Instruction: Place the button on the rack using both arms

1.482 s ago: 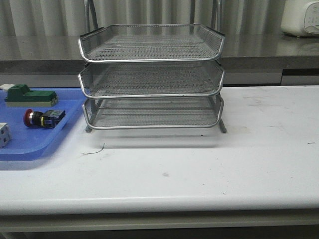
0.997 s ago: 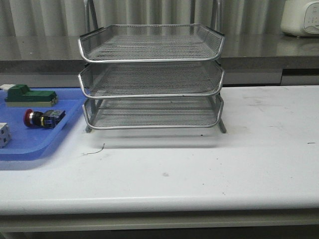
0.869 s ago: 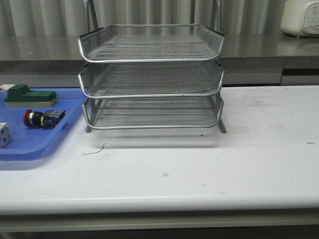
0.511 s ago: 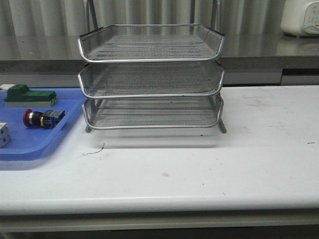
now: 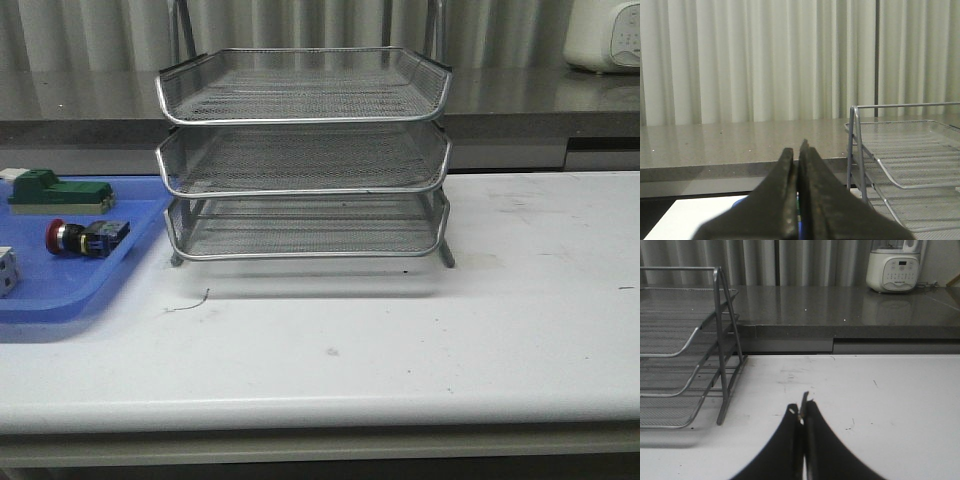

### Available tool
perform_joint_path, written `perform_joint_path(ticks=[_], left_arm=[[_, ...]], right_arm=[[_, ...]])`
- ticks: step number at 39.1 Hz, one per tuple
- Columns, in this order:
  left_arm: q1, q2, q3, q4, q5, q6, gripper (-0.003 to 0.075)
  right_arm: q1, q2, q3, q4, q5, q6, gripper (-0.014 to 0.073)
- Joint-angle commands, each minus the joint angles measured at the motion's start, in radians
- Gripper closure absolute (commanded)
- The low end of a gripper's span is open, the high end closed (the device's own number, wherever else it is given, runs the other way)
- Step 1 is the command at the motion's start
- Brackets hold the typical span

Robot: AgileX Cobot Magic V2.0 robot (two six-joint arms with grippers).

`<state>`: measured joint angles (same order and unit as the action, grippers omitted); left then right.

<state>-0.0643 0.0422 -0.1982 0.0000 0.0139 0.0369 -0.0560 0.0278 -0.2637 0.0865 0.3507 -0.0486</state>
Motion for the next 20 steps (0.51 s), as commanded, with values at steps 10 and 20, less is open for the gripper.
perform_joint_path(ticks=[10, 20], left_arm=[[0.001, 0.386, -0.265, 0.033, 0.151, -0.011, 0.0739], [0.001, 0.434, -0.266, 0.033, 0.15, -0.011, 0.066]], right_arm=[[-0.006, 0.283, -0.193, -0.006, -0.006, -0.003, 0.0704], [-0.006, 0.294, -0.192, -0.006, -0.001, -0.003, 0.0606]])
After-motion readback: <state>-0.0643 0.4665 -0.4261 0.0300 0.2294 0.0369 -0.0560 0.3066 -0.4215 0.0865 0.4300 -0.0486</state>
